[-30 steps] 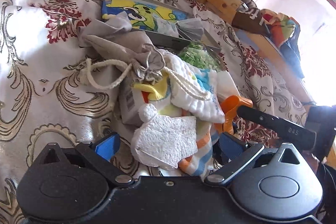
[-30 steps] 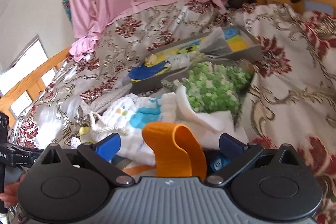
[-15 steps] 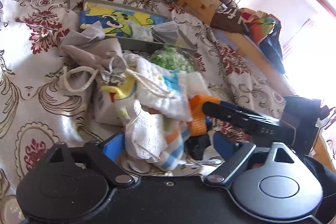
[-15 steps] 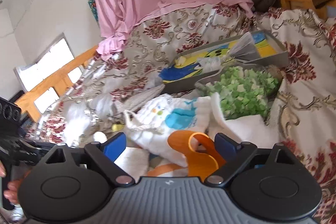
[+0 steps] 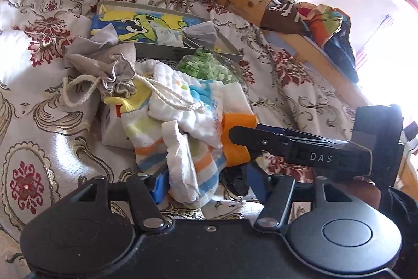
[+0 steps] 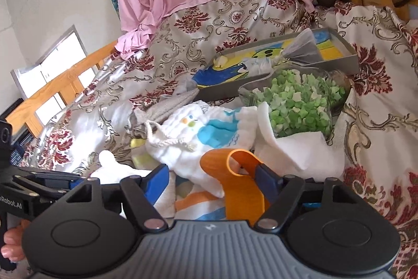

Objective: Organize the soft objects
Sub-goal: 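Move the right tool to the orange silicone piece while the left tool reaches a white striped cloth, then close the right tool on the orange piece while the left tool closes on the white cloth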

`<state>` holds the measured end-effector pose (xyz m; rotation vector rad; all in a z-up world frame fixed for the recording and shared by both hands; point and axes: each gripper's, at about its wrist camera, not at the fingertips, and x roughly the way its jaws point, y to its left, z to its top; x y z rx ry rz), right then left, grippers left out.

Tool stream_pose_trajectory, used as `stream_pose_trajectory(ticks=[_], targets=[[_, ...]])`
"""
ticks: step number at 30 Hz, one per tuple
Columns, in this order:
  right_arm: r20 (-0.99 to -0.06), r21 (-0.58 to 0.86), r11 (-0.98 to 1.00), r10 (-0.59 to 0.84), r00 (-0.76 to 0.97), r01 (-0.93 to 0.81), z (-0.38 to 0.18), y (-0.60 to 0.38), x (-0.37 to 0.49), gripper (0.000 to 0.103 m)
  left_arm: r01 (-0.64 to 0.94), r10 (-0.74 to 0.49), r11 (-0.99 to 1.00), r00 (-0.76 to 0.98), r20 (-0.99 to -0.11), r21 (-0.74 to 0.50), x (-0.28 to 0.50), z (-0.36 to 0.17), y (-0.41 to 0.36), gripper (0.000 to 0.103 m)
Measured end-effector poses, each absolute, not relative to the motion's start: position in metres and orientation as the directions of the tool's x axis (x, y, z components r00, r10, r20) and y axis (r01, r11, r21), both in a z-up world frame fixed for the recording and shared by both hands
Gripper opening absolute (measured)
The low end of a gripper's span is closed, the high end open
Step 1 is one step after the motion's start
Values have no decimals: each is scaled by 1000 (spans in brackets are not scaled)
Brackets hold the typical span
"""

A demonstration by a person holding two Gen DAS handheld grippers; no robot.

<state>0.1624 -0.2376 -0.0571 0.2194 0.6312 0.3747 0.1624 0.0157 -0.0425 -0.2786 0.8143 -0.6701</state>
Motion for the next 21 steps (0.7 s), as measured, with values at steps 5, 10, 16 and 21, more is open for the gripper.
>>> stream_pose_trajectory(ticks=[5, 10, 16, 21], targets=[[-533, 285, 924, 374, 759, -255, -54, -240, 160, 78, 421, -613, 790, 533, -583, -445, 163, -42, 14, 54], [-514, 241, 934, 353, 782, -263, -51, -241, 164, 78, 400, -589, 808, 559, -584, -433, 163, -43, 14, 46], [-495, 185, 925, 380, 781, -332, -51, -234, 177, 78, 364, -567, 822, 586, -579, -438, 164, -43, 15, 39], [-528, 214, 906, 422, 737, -366, -57, -232, 182, 78, 346, -561, 826, 585, -585, -446, 162, -45, 14, 38]])
